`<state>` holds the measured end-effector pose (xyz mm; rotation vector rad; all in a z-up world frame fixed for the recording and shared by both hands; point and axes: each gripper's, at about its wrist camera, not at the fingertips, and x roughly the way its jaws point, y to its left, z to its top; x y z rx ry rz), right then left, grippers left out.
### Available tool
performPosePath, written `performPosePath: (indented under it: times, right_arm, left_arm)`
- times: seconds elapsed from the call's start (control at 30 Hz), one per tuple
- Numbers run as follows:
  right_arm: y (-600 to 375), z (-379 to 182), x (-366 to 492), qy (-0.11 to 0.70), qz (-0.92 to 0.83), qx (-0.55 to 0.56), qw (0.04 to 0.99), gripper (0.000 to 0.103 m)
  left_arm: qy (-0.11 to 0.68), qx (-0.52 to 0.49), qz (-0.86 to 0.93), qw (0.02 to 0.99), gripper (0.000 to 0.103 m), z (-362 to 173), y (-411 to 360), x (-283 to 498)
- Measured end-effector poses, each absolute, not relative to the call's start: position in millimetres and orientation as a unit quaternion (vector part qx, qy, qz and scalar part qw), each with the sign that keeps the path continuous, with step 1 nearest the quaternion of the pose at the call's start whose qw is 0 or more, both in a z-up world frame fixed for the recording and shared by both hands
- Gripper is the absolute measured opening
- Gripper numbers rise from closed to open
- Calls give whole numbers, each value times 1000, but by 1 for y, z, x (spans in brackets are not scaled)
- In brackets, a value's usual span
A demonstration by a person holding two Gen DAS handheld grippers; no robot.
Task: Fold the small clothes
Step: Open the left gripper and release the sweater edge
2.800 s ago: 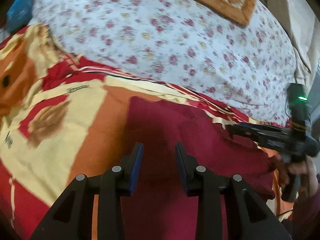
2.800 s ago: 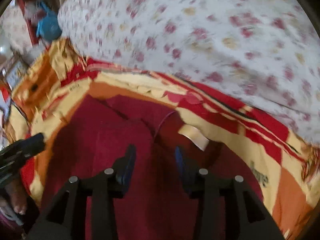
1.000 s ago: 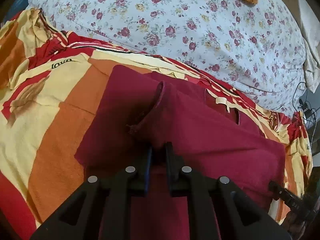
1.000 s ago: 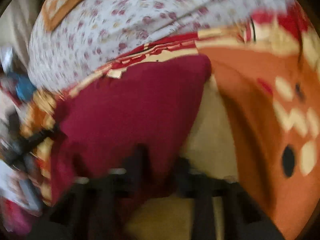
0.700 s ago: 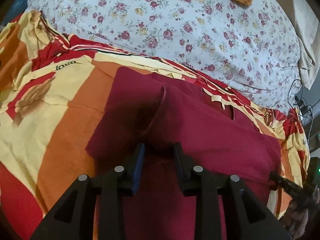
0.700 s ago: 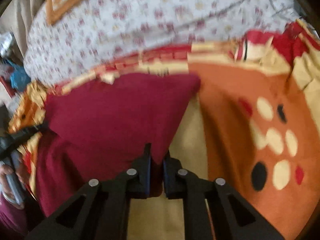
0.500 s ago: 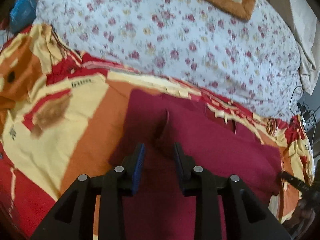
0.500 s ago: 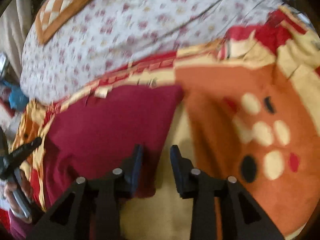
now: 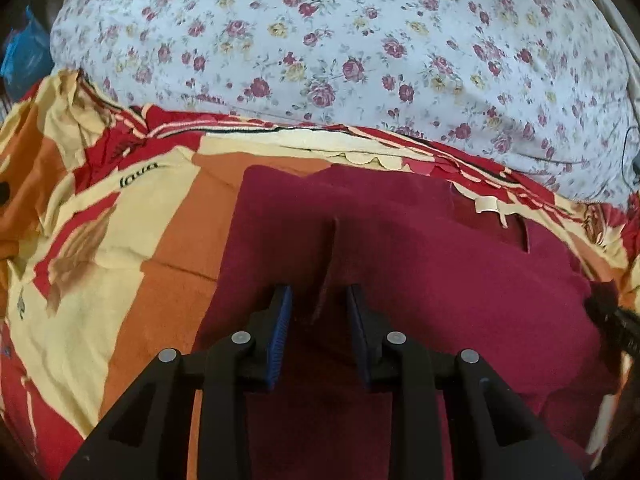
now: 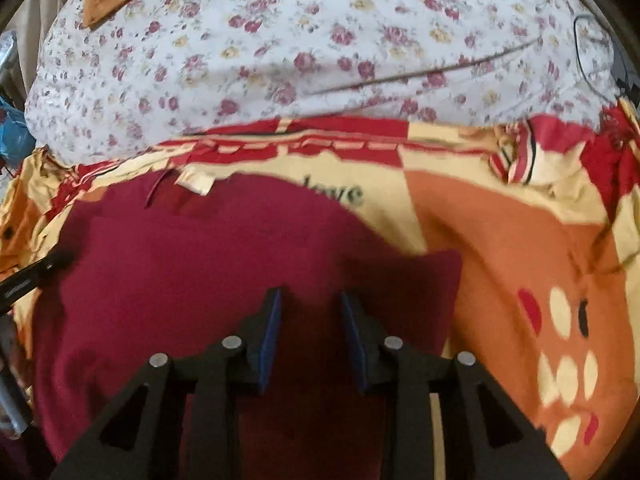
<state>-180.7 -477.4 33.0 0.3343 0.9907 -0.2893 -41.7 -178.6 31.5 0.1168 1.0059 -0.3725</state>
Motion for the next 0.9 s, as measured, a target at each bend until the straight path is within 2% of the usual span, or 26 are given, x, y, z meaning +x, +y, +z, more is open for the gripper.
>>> performPosePath:
  times: [0.17, 0.23, 0.3, 0.43, 0.53, 0.67, 0.9]
  right_arm:
    - [-478, 42, -182, 476, -138, 166, 853, 34]
    - [-472, 53, -194, 470, -133, 166, 857, 38]
    - [-466, 62, -209, 464, -124, 165, 861, 51]
    - [-451, 62, -234, 480, -120, 144, 857, 52]
    - [-448, 41, -237, 509, -130, 128, 841, 52]
    - [-442, 46, -240, 499, -136, 110, 849, 53]
    - [-440, 72, -275, 475, -83, 168, 860, 64]
  left_arm:
    - [478, 56, -177, 859, 18, 32, -178, -41]
    - [478, 54, -178, 858, 18, 32, -178, -40]
    - [477, 56, -177, 859, 18, 32, -178, -41]
    - [475, 59, -175, 861, 18, 32, -179, -43]
    - [475, 57, -173, 861, 18, 33, -179, -47]
    - [480, 56, -180, 857, 18, 39, -174, -54]
    - [483, 50, -207, 849, 18, 54, -136, -89]
